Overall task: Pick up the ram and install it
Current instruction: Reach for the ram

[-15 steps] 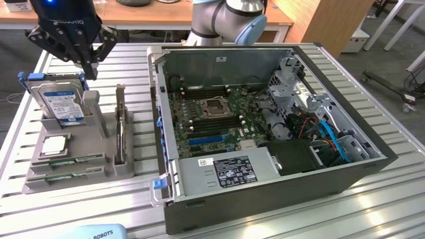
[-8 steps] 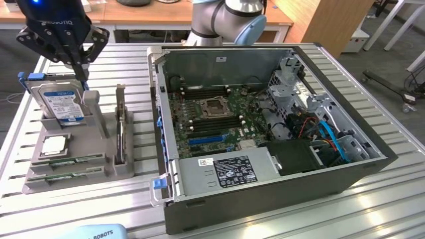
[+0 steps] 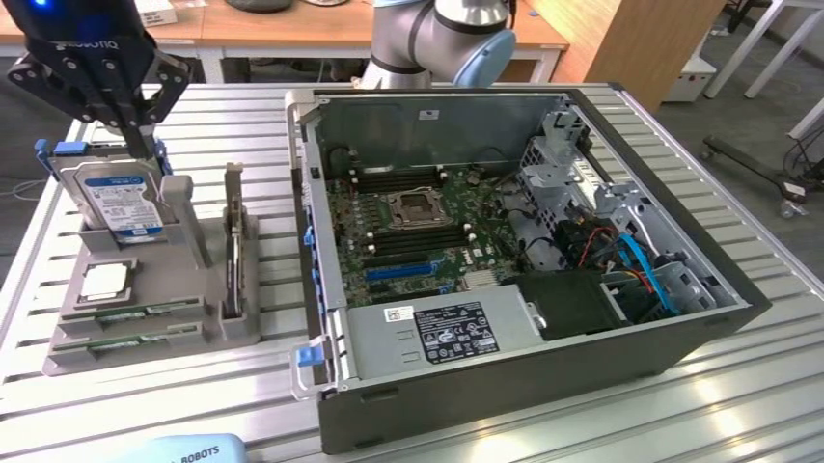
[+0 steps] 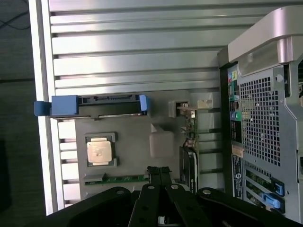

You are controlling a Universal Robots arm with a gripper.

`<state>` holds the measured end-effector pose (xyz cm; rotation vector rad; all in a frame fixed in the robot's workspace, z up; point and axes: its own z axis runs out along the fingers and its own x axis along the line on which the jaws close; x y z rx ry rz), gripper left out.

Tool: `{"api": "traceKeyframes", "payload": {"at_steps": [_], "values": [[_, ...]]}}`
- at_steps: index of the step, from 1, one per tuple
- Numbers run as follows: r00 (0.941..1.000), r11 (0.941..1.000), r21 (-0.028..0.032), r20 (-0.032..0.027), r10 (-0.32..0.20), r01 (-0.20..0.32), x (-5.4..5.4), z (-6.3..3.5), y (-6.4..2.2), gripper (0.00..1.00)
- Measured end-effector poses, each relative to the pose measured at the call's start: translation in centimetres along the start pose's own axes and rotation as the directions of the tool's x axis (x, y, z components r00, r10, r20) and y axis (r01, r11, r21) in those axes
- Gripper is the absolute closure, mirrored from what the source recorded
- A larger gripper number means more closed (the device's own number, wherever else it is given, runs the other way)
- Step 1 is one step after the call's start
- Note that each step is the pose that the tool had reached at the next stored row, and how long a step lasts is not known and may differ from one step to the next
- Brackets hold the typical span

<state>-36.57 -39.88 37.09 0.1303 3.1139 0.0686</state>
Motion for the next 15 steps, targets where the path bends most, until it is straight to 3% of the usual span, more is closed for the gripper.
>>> {"api": "traceKeyframes", "payload": {"at_steps": [11, 15], "values": [[1.0, 1.0, 0.0001, -0.0008, 0.001, -0.001, 1.9, 0.12, -0.17, 0.9], [1.0, 1.0, 0.0001, -0.0009, 0.001, -0.001, 2.1, 0.13, -0.19, 0.9]]}}
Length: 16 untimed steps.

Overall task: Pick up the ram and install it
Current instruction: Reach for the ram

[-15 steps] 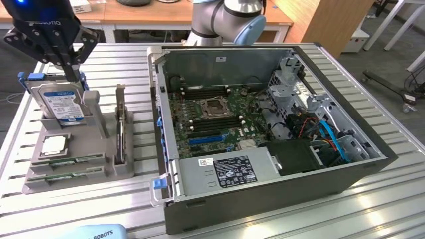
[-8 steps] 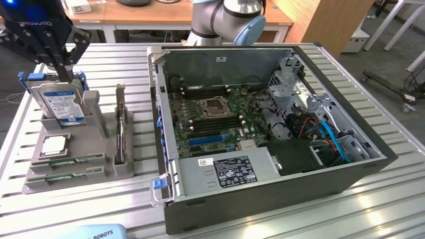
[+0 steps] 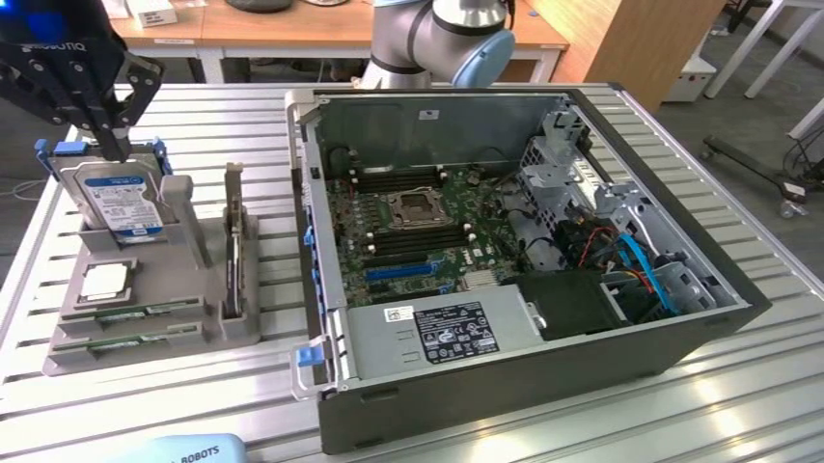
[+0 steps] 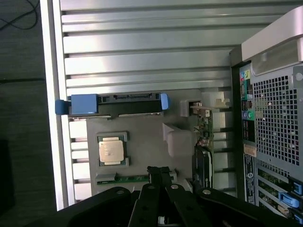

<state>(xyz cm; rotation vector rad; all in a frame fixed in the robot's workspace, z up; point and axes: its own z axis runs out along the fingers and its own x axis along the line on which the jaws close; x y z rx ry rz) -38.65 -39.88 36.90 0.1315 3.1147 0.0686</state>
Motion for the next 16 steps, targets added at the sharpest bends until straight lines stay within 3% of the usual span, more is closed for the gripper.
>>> {"api": "traceKeyframes", "payload": {"at_steps": [5, 16], "values": [[1.0, 1.0, 0.0, -0.0001, 0.0, 0.0, 0.0, -0.01, -0.09, 0.9], [1.0, 1.0, 0.0013, 0.0, 0.0, 0.0, -0.1, -0.08, -1.6, 0.9]]}}
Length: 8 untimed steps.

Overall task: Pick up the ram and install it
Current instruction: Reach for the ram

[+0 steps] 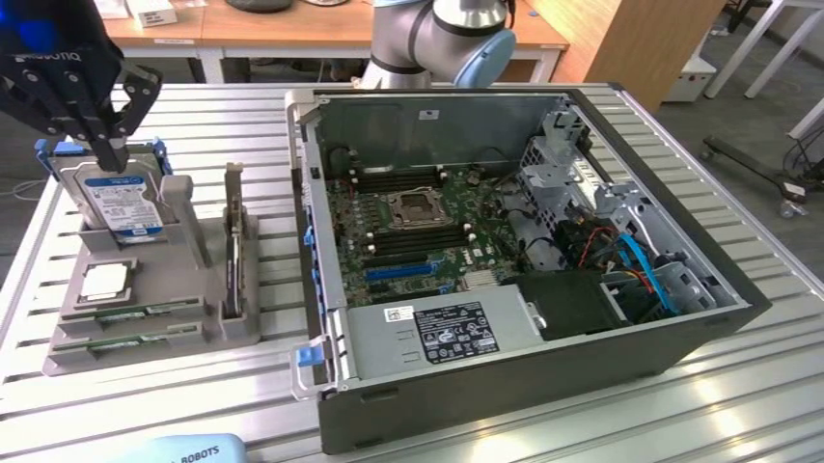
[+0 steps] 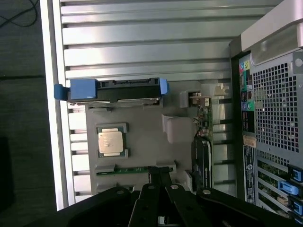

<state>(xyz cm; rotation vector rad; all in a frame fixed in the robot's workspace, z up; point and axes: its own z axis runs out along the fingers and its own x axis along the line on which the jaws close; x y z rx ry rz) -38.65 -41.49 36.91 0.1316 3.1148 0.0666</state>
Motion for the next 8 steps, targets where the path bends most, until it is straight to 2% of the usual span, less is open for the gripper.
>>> {"api": "traceKeyframes", "payload": {"at_steps": [8], "values": [[1.0, 1.0, 0.001, 0.0001, 0.0, 0.0, -0.1, -0.05, -1.23, 0.9]]}}
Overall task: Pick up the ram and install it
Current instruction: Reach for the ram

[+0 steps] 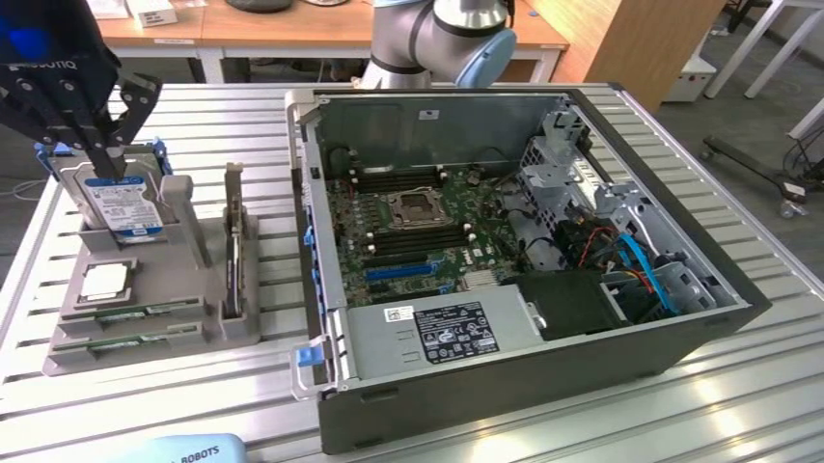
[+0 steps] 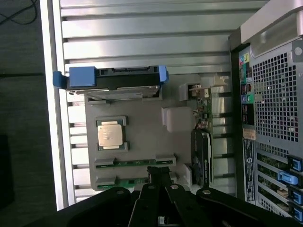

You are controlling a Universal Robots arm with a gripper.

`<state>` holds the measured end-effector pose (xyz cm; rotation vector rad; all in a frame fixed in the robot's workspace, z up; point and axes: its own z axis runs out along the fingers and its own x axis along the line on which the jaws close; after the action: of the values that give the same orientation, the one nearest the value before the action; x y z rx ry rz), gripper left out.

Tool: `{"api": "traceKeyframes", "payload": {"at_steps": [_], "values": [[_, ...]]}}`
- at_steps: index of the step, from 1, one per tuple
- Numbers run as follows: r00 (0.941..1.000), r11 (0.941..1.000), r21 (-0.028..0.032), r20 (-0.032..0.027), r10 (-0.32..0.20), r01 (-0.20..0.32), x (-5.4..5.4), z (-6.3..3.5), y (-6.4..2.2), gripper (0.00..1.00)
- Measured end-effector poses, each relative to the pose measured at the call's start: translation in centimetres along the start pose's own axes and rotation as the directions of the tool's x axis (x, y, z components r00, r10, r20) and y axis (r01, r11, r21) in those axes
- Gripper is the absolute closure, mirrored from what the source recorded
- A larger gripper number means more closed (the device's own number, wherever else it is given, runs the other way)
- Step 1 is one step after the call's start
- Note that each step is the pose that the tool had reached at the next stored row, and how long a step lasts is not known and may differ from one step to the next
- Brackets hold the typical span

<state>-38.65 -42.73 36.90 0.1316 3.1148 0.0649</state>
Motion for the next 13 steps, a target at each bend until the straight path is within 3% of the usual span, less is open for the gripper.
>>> {"api": "traceKeyframes", "payload": {"at_steps": [13], "values": [[1.0, 1.0, 0.0017, 0.0002, 0.0, 0.0, -0.2, -0.08, -2.07, 0.9]]}}
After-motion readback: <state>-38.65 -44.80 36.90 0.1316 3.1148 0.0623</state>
